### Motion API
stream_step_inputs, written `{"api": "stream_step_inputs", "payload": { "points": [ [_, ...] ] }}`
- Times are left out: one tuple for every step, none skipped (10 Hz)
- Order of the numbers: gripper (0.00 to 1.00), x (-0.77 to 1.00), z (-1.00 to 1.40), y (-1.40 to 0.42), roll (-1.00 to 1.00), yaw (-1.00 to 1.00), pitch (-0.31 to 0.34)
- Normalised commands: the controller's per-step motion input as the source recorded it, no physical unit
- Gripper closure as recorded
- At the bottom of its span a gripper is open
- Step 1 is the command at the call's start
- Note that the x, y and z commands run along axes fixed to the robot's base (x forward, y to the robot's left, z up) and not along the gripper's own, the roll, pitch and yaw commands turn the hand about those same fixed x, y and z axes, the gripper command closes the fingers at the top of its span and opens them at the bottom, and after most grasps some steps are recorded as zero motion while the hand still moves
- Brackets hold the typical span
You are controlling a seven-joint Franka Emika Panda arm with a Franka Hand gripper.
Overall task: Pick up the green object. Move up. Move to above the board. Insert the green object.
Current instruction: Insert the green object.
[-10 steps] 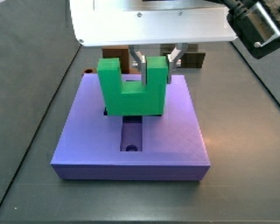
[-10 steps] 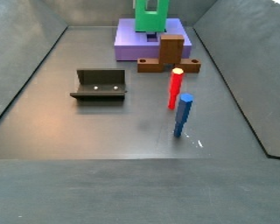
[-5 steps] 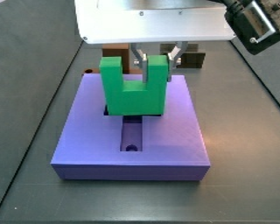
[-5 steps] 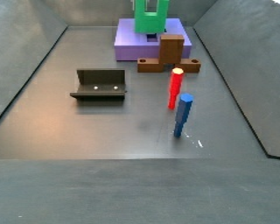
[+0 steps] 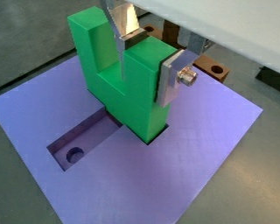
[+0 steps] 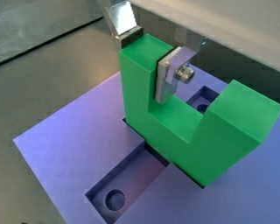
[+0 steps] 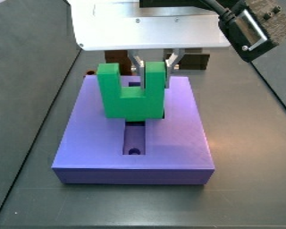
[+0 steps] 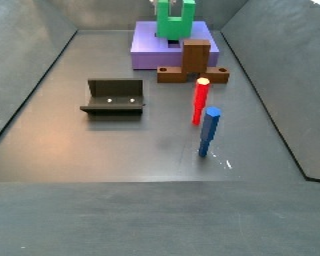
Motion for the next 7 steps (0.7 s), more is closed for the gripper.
{"api": "stream_step_inputs", "payload": {
  "points": [
    [1.00,0.16,-0.48,0.00,0.00,0.00,0.037],
    [1.00,0.38,-0.95,0.00,0.00,0.00,0.114],
    [1.00,0.53,-0.97,0.00,-0.03,0.00,0.066],
    [1.00,0.48,-1.00,0.00,0.00,0.00,0.004],
    [1.00,0.46,-0.99,0.00,0.00,0.00,0.001],
    [1.00,0.09,-0.03,0.00,0.00,0.00,0.011],
    [1.00,0.00,0.00,0.00,0.00,0.00,0.000]
  ]
}}
